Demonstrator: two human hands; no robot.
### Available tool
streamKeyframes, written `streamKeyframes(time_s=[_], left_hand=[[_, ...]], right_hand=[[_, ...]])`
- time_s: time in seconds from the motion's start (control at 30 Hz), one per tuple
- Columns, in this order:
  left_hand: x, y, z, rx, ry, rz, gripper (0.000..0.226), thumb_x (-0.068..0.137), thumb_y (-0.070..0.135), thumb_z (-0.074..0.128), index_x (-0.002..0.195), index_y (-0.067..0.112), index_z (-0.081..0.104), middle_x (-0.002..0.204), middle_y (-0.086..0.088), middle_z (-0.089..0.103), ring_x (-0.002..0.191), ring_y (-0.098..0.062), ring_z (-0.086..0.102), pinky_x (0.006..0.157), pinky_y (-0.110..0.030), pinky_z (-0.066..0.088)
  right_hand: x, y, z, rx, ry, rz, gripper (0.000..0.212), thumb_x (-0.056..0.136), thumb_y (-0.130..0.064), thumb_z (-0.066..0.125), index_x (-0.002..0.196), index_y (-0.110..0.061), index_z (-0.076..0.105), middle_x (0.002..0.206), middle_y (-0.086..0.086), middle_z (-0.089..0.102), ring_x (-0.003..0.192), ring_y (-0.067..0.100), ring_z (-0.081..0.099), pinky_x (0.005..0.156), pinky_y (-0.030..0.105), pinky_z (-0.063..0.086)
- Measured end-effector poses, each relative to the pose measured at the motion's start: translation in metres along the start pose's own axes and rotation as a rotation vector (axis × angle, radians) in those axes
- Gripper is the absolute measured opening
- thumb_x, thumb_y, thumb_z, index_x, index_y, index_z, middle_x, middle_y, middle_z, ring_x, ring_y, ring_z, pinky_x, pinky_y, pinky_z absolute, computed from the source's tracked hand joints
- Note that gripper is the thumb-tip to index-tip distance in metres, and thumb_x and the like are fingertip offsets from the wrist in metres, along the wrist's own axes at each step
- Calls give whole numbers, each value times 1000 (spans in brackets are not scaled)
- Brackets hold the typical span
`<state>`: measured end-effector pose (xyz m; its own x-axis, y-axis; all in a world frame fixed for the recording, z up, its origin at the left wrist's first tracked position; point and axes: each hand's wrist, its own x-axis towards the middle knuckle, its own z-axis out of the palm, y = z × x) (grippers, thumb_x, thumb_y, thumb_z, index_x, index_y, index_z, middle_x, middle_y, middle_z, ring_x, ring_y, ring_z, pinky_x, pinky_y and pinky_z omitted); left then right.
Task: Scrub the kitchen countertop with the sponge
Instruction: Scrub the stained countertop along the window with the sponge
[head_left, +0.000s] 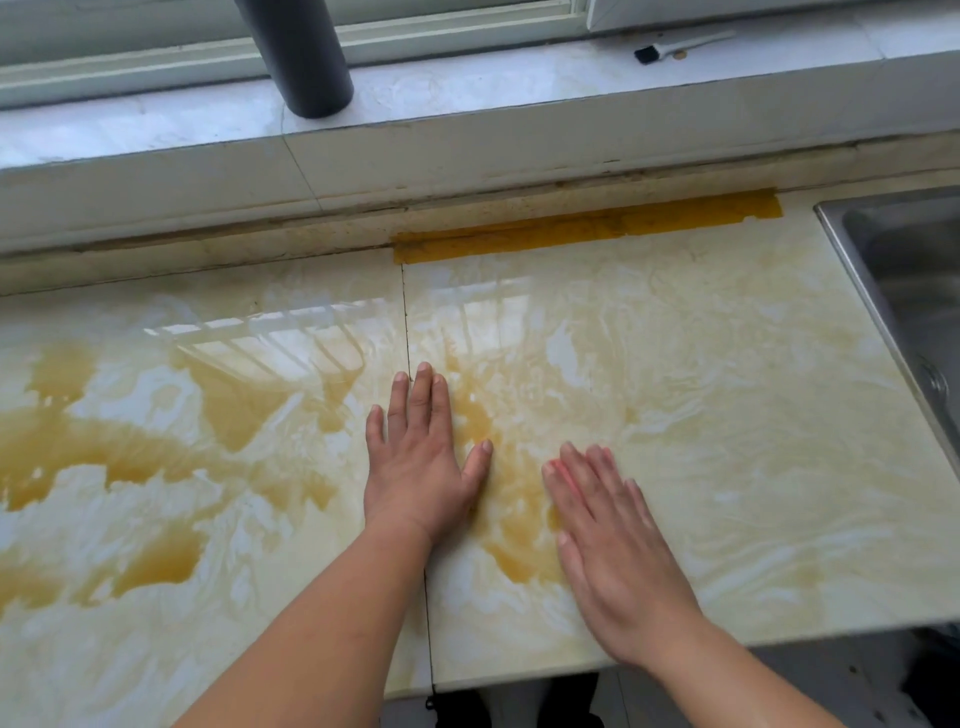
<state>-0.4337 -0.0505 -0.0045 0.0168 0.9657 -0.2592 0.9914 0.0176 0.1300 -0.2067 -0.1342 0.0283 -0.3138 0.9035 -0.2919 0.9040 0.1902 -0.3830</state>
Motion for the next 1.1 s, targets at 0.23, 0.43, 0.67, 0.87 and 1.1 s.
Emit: streamKeyframes(time_s=[0.23,0.43,0.67,0.87,1.1], left_hand=[[-1,1,-2,-4,4,4,93,93,74,5,163,19,-20,169,2,-34,155,-19,-34,128,-52,-9],[-2,-1,-5,-61,4,14,87,92,68,2,164,22,-16,171,5,-30,155,-17,-31,128,-49,-11],[-2,-4,-4,-94,20,22,85,89,59,0,165,23,-12,172,7,-27,156,-15,-28,128,-46,-11],[-1,-4,-3,-80,15,19,83,90,57,1,164,23,-16,170,7,-31,155,-15,-31,128,-47,-12],[-3,-3,-5,-84,-5,23,82,91,55,2,163,22,-19,169,6,-34,154,-15,-33,127,-47,-14]], right_hand=[[-47,-24,32,-37,51,61,72,96,-34,38,163,-17,18,172,2,5,158,30,8,118,47,16],[14,-39,25,-60,57,2,66,102,-37,24,164,-24,5,170,-5,-18,156,21,-20,127,42,-5],[13,-26,20,-85,53,17,66,102,-34,21,164,-29,-1,169,-11,-20,154,15,-24,127,39,-8],[-1,23,4,-45,85,208,65,101,-37,14,163,-33,-6,167,-16,-24,153,10,-25,128,41,-3],[56,32,-19,19,148,348,66,104,-32,23,164,-28,-4,169,-10,-20,154,14,-23,125,38,-11]])
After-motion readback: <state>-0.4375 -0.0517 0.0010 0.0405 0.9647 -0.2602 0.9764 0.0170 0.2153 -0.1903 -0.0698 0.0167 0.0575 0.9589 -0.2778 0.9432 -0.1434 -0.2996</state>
